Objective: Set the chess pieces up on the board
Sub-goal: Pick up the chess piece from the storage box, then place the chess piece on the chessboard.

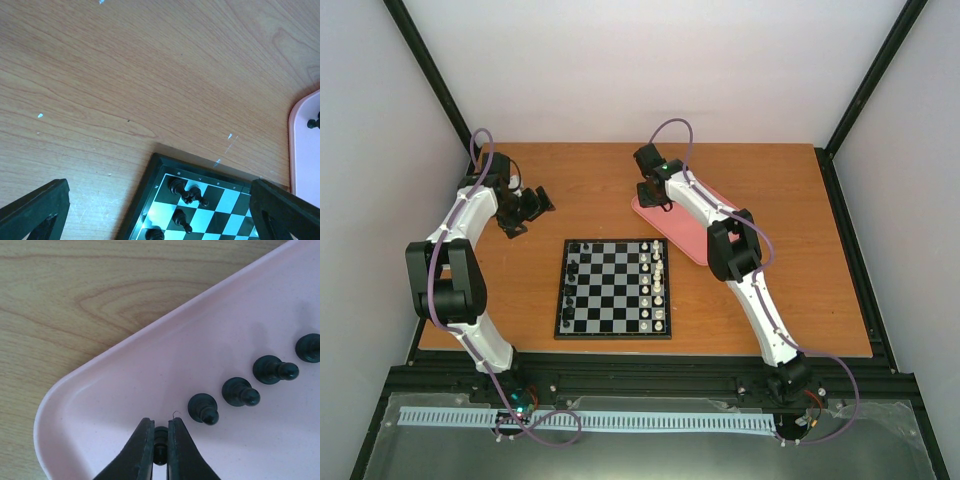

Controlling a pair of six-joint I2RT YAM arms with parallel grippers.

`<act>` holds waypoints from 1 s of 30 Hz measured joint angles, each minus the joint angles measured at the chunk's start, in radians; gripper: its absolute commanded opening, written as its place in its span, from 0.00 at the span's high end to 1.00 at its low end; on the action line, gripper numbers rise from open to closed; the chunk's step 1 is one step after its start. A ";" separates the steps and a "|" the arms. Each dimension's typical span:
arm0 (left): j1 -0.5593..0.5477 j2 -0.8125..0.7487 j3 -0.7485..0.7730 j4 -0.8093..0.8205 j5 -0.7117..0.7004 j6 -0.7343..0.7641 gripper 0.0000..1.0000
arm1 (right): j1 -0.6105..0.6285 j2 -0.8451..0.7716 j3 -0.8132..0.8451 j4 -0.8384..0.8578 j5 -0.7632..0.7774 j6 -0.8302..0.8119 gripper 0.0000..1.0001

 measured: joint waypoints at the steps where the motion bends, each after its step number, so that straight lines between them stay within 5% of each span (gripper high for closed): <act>1: 0.000 0.000 0.000 0.000 0.000 0.000 0.00 | 0.000 0.000 0.000 0.000 0.000 -0.001 0.97; 14: 0.000 0.000 0.000 0.000 -0.005 0.000 0.00 | 0.060 -0.300 -0.164 0.024 -0.027 -0.044 0.97; 20: 0.000 0.000 0.000 0.001 -0.006 0.000 0.00 | 0.241 -0.492 -0.375 0.070 -0.079 -0.032 0.97; 30: 0.000 0.000 0.000 0.001 -0.007 0.000 0.00 | 0.485 -0.499 -0.525 0.125 -0.151 0.016 0.97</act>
